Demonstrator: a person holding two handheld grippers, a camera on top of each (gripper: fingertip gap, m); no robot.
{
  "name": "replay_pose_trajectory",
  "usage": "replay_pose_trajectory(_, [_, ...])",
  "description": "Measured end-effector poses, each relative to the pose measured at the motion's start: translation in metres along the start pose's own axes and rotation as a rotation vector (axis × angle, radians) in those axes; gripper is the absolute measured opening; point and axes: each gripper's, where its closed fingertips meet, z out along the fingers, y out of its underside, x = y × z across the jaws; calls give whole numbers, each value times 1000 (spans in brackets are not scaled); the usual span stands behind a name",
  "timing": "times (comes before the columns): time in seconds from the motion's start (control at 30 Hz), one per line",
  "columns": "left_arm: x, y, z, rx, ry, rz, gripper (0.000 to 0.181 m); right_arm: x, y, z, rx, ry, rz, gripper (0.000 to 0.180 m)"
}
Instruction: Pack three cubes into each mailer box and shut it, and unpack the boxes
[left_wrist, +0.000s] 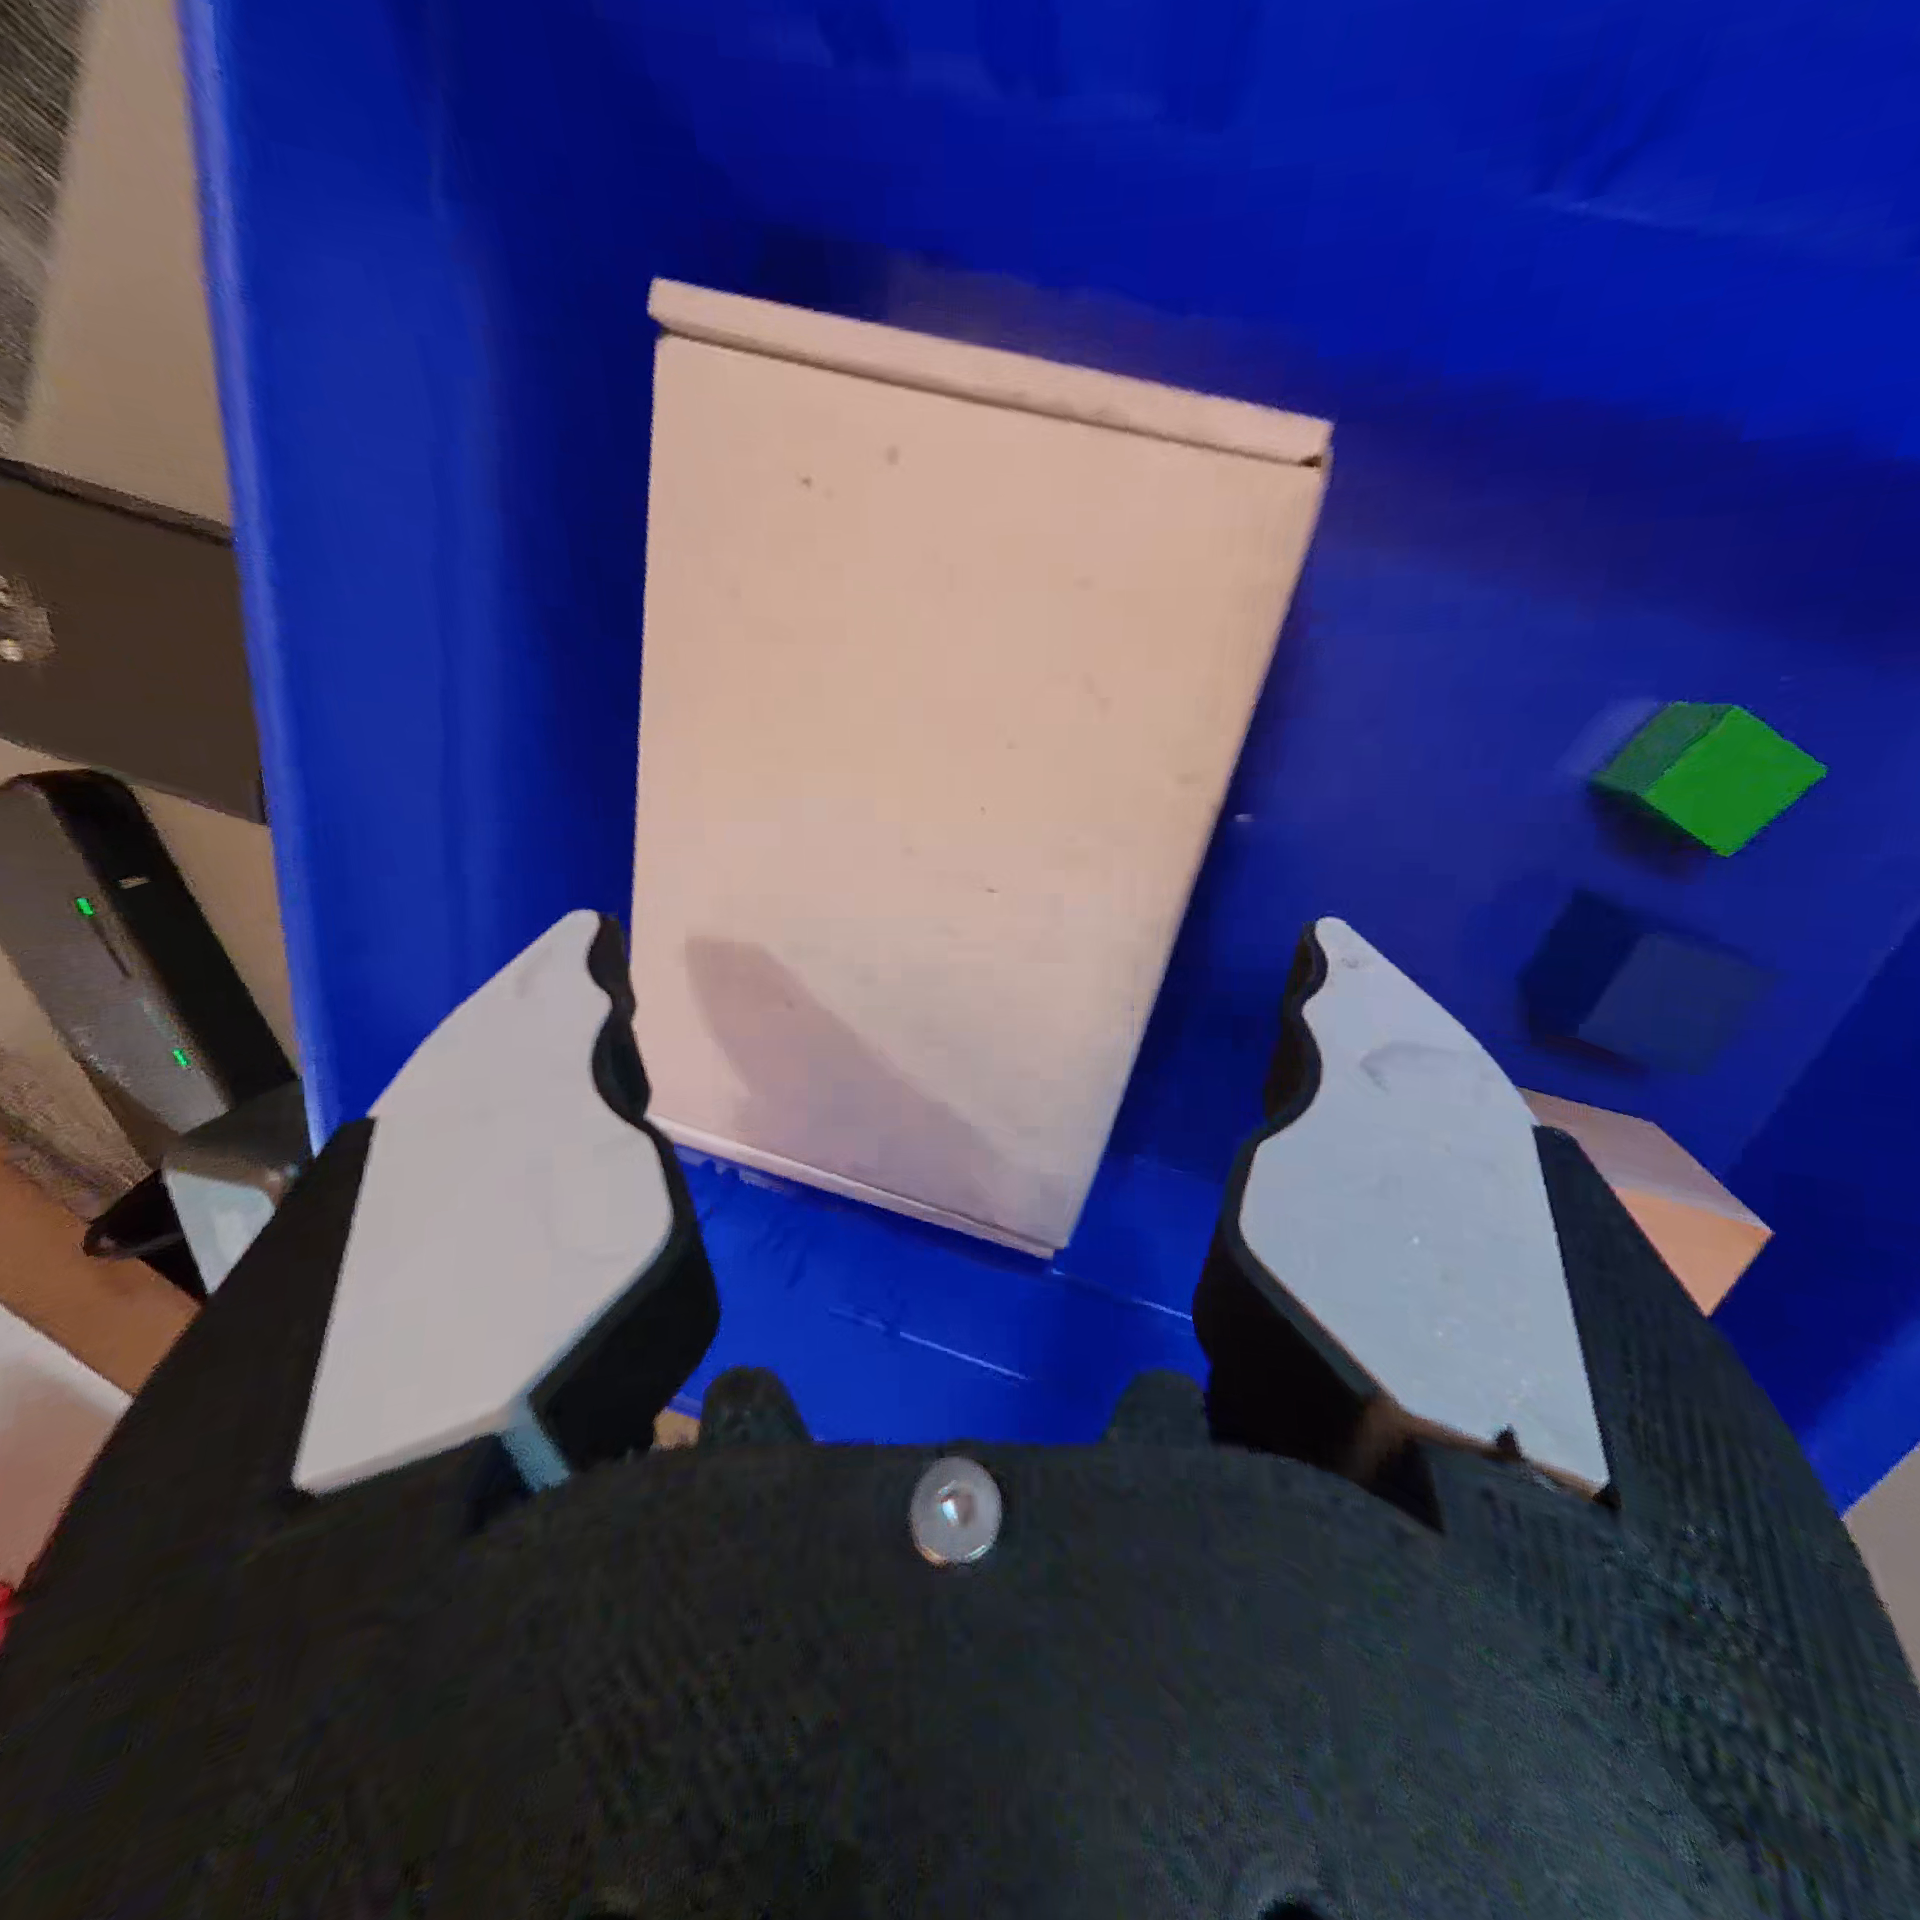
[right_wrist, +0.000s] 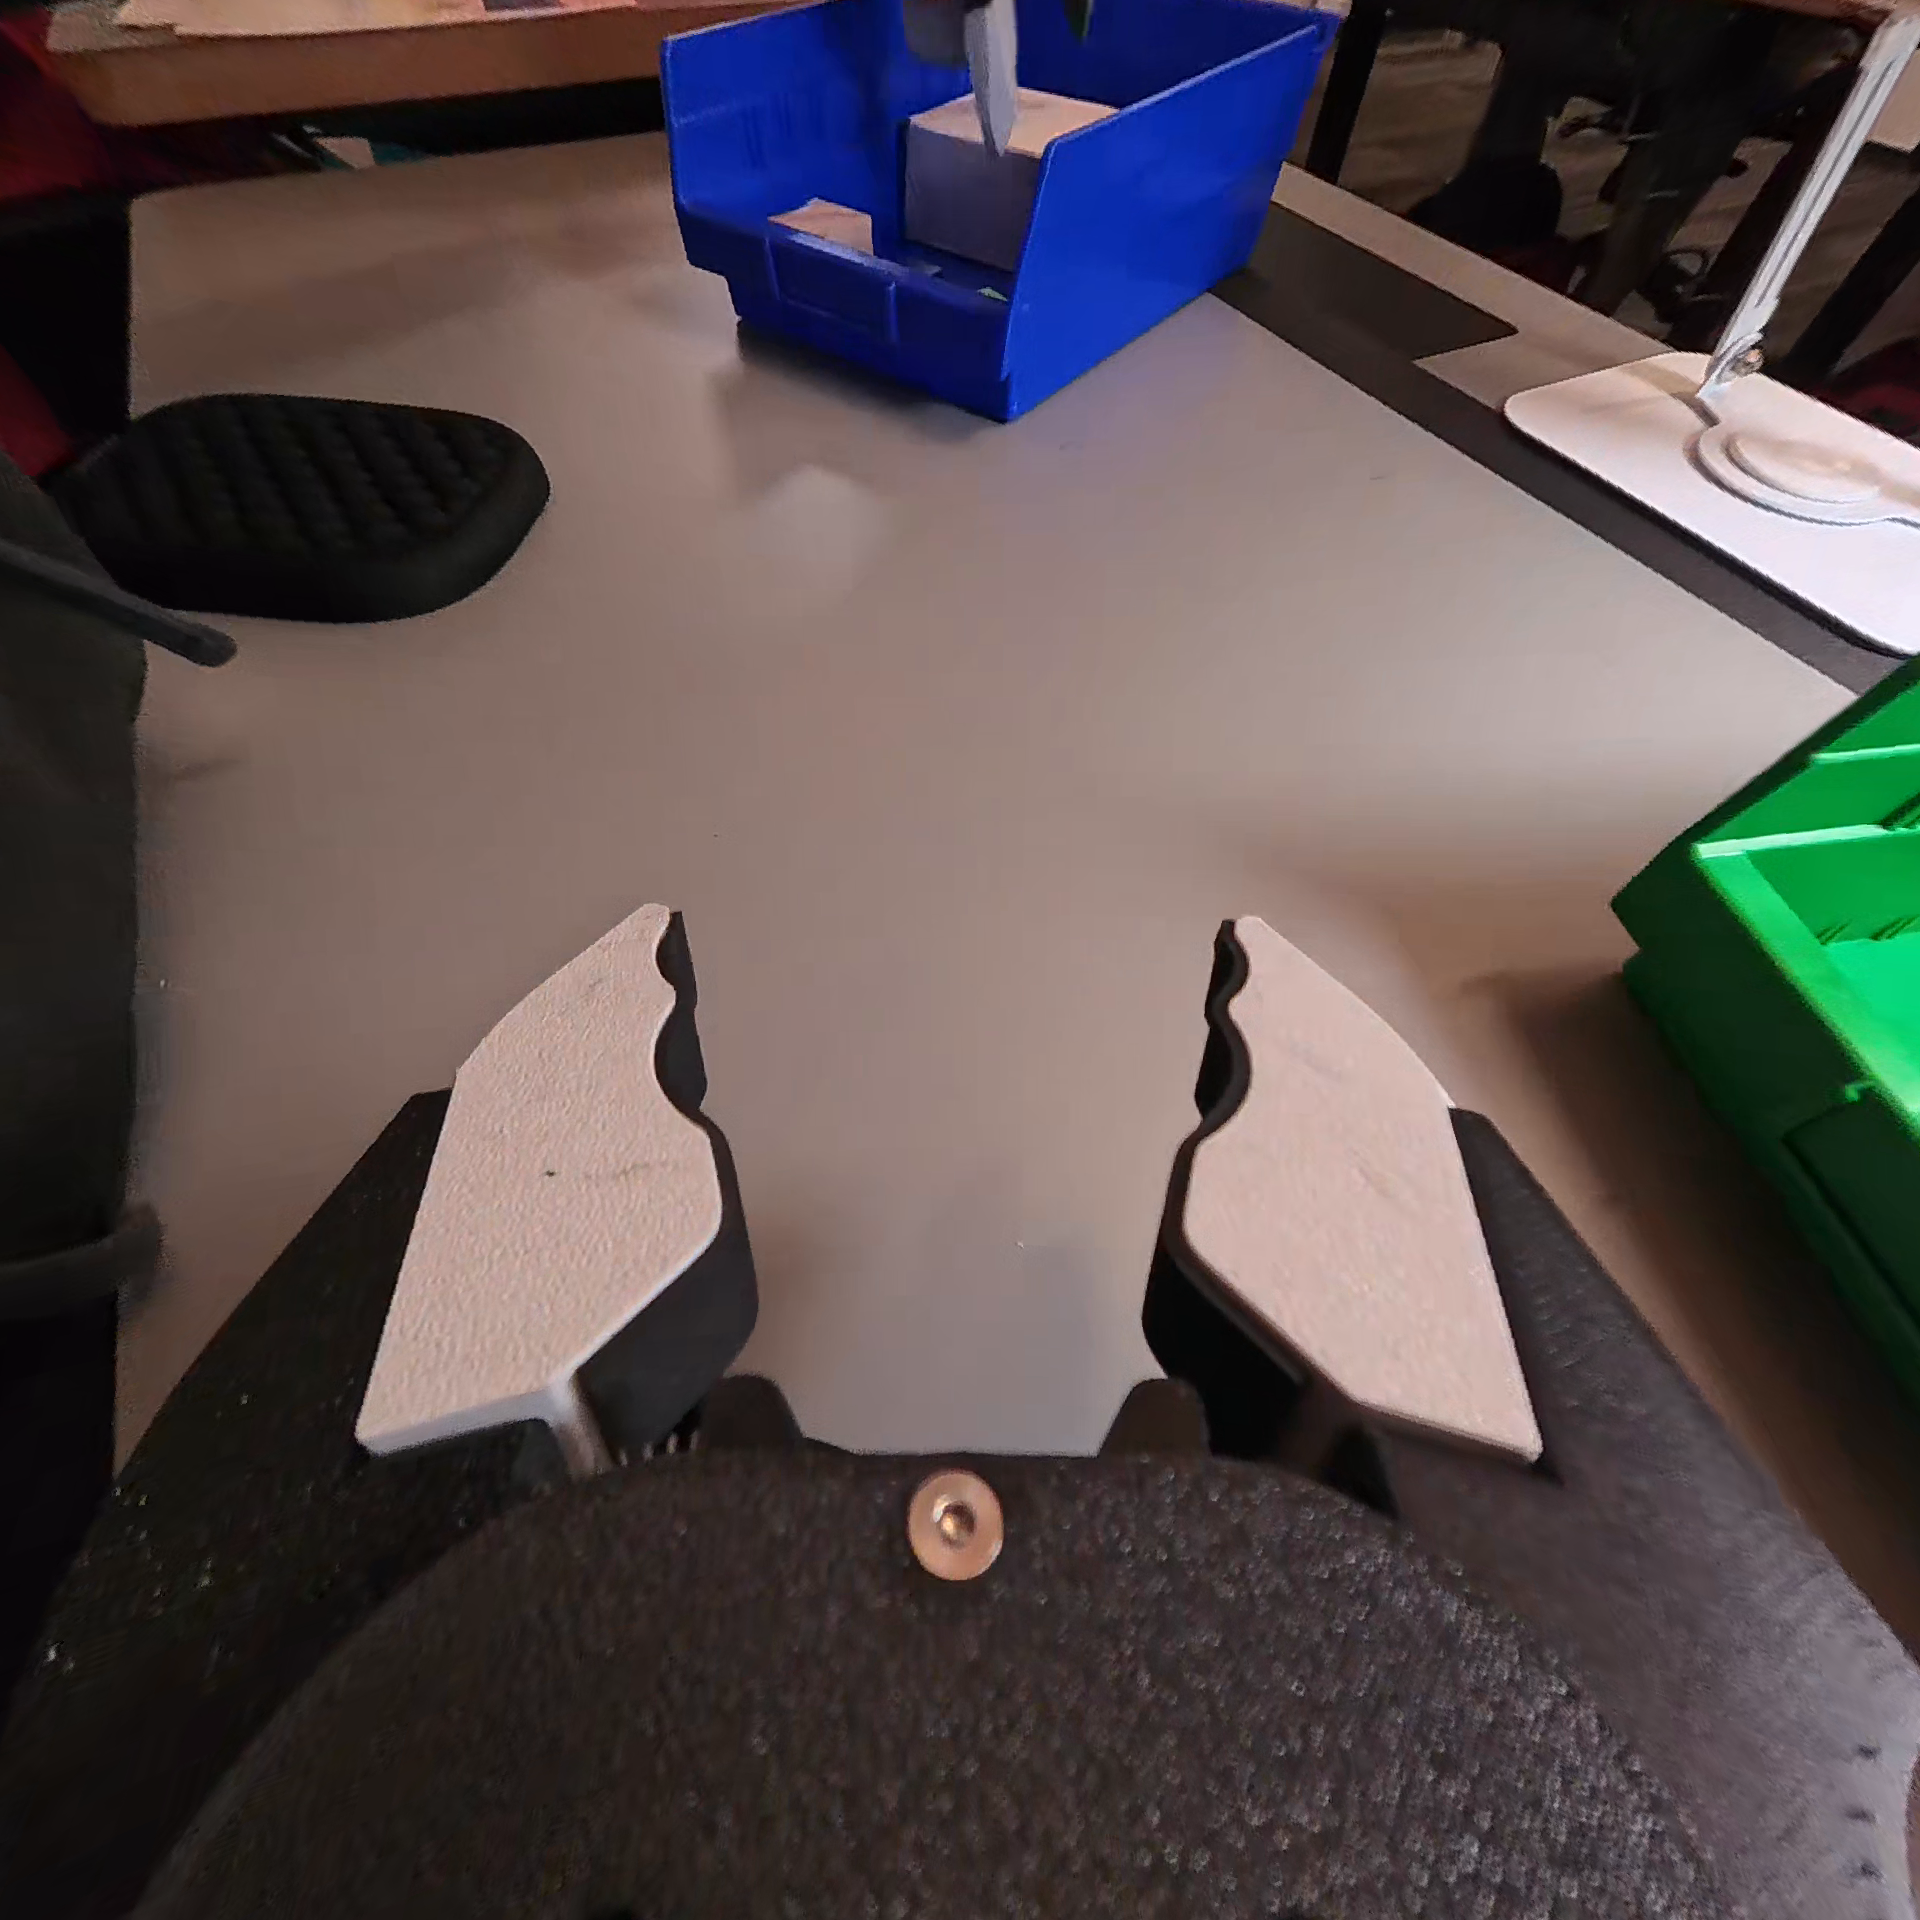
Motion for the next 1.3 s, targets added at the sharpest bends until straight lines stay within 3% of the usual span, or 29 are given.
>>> replay_pose_trajectory(0.23, [-7, 9, 29, -206, 99, 43, 129, 2, 11, 9, -21, -18, 23, 94])
replay_pose_trajectory(0.53, [0, 12, 37, -198, 75, 110, 127, 12, 10, 11, -7, -22, 72, 91])
replay_pose_trajectory(0.67, [9, 3, 12, -136, 21, 154, 127, 13, 9, 11, 3, -21, 79, 90])
replay_pose_trajectory(0.8, [25, -21, -47, -49, -34, 212, 127, 11, 10, 13, -13, -10, 50, 90])
replay_pose_trajectory(1.03, [131, -70, -142, 124, 20, 361, 126, 4, -2, 29, -45, 2, -42, 89])
replay_pose_trajectory(1.13, [195, -82, -149, 156, 88, 393, 127, 1, -14, 39, -51, 26, -160, 89])
replay_pose_trajectory(1.3, [307, -88, -127, 147, 275, 410, 127, -12, -33, 56, -29, 14, -264, 90])
